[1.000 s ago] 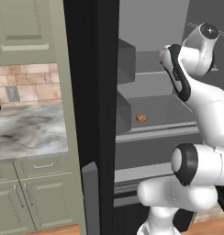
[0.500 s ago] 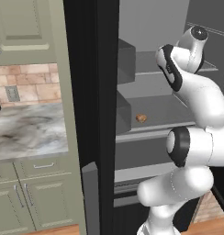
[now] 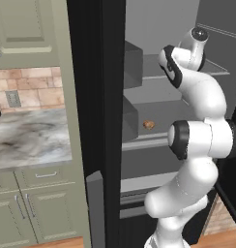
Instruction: Move the pork loin and scallops from the top shelf to the second highest shelf to make space. Then, place the pitcher from the counter on the cleared top shelf.
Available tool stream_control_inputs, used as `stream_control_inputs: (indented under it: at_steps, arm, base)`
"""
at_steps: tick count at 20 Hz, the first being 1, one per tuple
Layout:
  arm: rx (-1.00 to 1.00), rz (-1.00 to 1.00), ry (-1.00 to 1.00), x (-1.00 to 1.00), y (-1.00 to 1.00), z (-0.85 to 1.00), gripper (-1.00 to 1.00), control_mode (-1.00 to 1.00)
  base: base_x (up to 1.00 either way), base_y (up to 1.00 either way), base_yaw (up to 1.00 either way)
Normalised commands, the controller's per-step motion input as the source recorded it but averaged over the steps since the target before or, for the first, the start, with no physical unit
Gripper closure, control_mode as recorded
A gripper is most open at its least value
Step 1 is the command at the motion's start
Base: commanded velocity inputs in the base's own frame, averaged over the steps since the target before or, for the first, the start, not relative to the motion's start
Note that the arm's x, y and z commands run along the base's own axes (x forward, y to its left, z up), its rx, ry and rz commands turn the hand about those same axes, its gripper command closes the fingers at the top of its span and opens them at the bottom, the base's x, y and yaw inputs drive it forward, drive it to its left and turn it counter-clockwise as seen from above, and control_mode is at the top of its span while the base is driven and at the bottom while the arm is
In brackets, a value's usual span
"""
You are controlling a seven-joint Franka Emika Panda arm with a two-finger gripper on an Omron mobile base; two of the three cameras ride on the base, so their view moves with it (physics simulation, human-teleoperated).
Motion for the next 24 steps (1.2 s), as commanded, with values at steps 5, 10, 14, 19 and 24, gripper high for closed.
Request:
stream_control_inputs:
  at_steps: [5,10,14,19,24]
  arm:
    - [0.00,0.00,0.01,0.33,-0.25,-0.17,-1.00,-1.00]
    - [0.00,0.00,0.03,0.11,-0.09,-0.17,-1.00,-1.00]
    - [0.00,0.00,0.01,-0.05,0.00,-0.03,-1.00,-1.00]
    - [0.00,0.00,0.01,-0.03,0.01,-0.02,-1.00,-1.00]
    - [-0.02,-0.01,0.04,-0.02,0.23,-0.14,1.00,-1.00]
  base:
    - [0.00,0.00,0.00]
    - [0.00,0.00,0.00]
    - [0.00,0.00,0.00]
    - [0.00,0.00,0.00]
    - [0.00,0.00,0.00]
